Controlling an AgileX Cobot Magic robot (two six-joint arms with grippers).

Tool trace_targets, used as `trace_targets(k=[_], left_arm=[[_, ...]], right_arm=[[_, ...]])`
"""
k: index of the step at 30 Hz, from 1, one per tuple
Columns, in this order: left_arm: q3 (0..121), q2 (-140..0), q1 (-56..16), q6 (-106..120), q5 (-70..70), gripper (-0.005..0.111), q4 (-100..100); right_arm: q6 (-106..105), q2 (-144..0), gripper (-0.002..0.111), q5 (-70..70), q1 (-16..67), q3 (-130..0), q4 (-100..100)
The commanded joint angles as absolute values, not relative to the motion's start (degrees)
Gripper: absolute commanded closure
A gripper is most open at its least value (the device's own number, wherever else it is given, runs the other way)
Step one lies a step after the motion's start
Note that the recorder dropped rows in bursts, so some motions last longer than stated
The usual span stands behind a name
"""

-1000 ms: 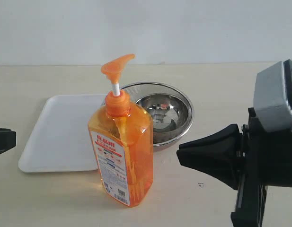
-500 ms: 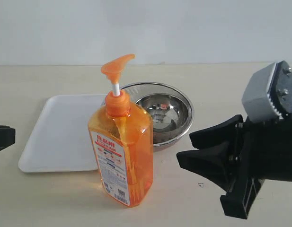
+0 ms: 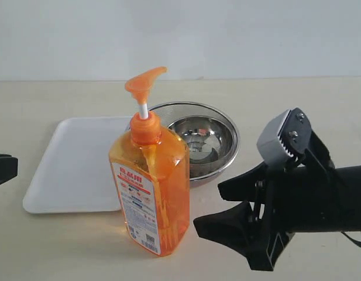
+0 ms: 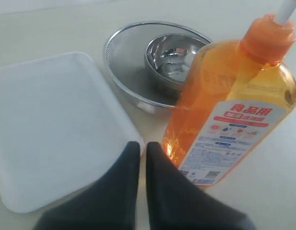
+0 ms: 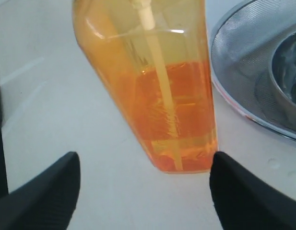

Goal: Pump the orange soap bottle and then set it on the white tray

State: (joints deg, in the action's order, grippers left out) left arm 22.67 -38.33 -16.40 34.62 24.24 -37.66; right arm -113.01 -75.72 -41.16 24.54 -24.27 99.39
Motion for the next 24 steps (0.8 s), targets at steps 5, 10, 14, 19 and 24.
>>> trace_targets(k=[5,10,14,19,24], left_arm=[[22.29,-38.08,-16.54,34.25,22.2,0.102,-37.47],[22.29,-38.08,-16.54,34.25,22.2,0.102,-37.47],[22.29,-38.08,-16.54,34.25,22.21,0.102,-37.16],[22.29,-38.08,-16.54,34.25,22.31,0.102,-36.59],[22.29,-38.08,-16.54,34.25,22.32,0.102,-36.47]], right_arm=[[-117.06,-77.23,0.04,-45.2,24.68,-24.73,99.95],[-118.55,-77.23,0.04,-46.14,24.68,-26.3,99.95],[-118.86,-77.23,0.036,-46.92,24.68,-26.3,99.95],[-118.68,-77.23,0.031,-45.5,24.68,-26.39,99.95],[-120.22,-77.37,0.031,-45.41,24.68,-26.39,99.95]])
